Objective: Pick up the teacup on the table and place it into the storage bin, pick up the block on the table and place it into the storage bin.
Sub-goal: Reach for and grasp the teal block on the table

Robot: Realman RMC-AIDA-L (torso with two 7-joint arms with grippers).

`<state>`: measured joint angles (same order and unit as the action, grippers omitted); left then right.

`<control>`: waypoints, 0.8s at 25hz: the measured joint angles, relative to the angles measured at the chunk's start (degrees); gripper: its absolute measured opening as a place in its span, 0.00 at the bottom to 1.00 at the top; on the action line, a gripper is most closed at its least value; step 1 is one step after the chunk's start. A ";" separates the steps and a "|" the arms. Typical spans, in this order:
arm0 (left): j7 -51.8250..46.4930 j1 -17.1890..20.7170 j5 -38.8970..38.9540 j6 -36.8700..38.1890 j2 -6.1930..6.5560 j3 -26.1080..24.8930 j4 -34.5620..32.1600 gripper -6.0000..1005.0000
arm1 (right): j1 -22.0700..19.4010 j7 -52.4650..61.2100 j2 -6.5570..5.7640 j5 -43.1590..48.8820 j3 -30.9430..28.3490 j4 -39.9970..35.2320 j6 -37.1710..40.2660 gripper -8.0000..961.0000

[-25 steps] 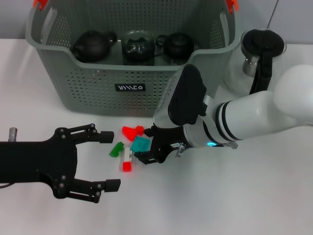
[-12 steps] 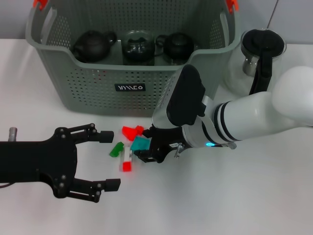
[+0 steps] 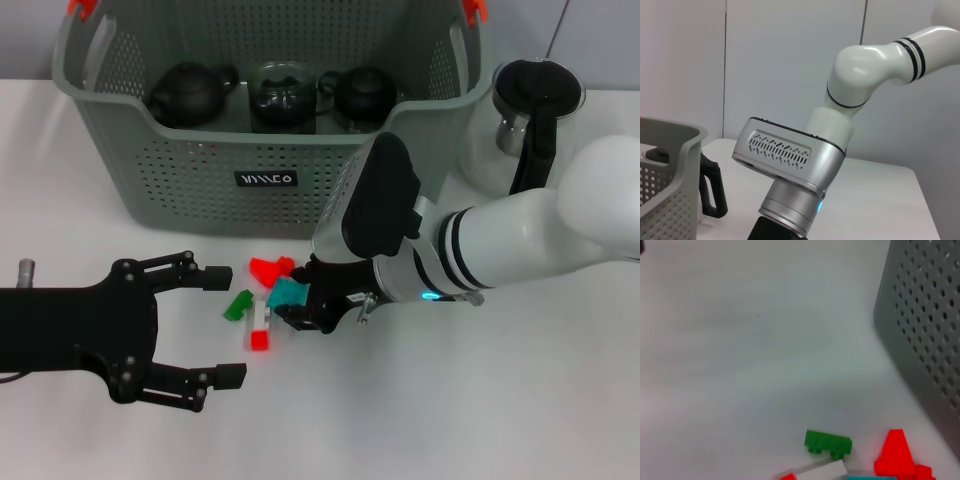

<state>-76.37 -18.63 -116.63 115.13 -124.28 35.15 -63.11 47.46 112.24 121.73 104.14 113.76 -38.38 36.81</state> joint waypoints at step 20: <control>0.00 0.00 0.00 -0.08 0.00 0.00 0.00 0.95 | 0.72 -0.09 0.00 0.01 0.70 1.03 0.02 0.54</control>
<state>-76.38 -18.63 -116.63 115.05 -124.28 35.15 -63.11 48.18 112.15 121.73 104.15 114.46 -37.35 36.83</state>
